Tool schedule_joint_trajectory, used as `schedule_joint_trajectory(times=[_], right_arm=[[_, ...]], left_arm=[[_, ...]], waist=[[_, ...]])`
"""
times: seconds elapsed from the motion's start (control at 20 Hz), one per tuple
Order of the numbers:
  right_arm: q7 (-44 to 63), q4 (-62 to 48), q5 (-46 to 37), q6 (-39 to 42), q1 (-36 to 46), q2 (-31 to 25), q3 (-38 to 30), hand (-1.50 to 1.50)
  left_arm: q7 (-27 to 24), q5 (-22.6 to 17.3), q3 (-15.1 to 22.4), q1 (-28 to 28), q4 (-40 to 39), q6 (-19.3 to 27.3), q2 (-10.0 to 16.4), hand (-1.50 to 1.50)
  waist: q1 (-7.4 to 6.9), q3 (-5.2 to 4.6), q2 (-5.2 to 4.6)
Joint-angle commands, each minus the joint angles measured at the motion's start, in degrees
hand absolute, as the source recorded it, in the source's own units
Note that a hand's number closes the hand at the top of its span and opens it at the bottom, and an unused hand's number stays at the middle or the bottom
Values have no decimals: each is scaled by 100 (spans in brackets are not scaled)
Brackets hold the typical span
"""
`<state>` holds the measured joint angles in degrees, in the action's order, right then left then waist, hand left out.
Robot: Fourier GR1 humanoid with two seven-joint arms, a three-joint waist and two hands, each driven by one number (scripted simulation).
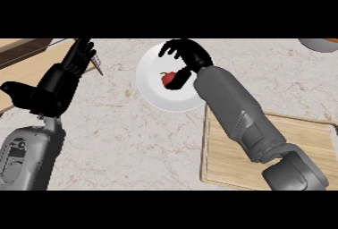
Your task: Pick the bell pepper from the tray and place it in the plate
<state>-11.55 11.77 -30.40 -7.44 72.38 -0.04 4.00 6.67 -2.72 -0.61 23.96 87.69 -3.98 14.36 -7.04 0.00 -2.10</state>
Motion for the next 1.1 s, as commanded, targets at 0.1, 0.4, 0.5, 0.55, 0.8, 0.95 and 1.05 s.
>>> schedule_joint_trajectory(times=[0.1,0.4,0.5,0.55,0.8,0.95,1.05], right_arm=[[-556,-60,654,-51,-142,4,-313,-150],[-926,111,1588,-211,-26,4,-958,-150],[-899,56,1859,21,117,4,-1172,-150],[-919,-25,1861,-17,92,4,-1186,-150],[-1113,-108,2117,169,-19,-209,-1520,-150],[-1436,-109,2278,564,-263,-719,-1714,-150],[-1322,-215,2338,821,-169,-1008,-1806,-150]], left_arm=[[-15,9,-31,137,-53,-53,45,0],[-4,20,4,-21,73,7,-50,0],[-113,87,38,-86,49,20,-69,0],[-63,-9,-158,-75,7,-34,86,0],[22,39,-113,-481,307,21,46,0],[-213,60,-191,-607,242,38,46,0],[-92,83,-155,-463,220,10,68,0]], waist=[[-119,6,-30],[-18,7,23],[37,5,22],[100,3,32],[280,4,71],[338,5,64],[307,7,34]])
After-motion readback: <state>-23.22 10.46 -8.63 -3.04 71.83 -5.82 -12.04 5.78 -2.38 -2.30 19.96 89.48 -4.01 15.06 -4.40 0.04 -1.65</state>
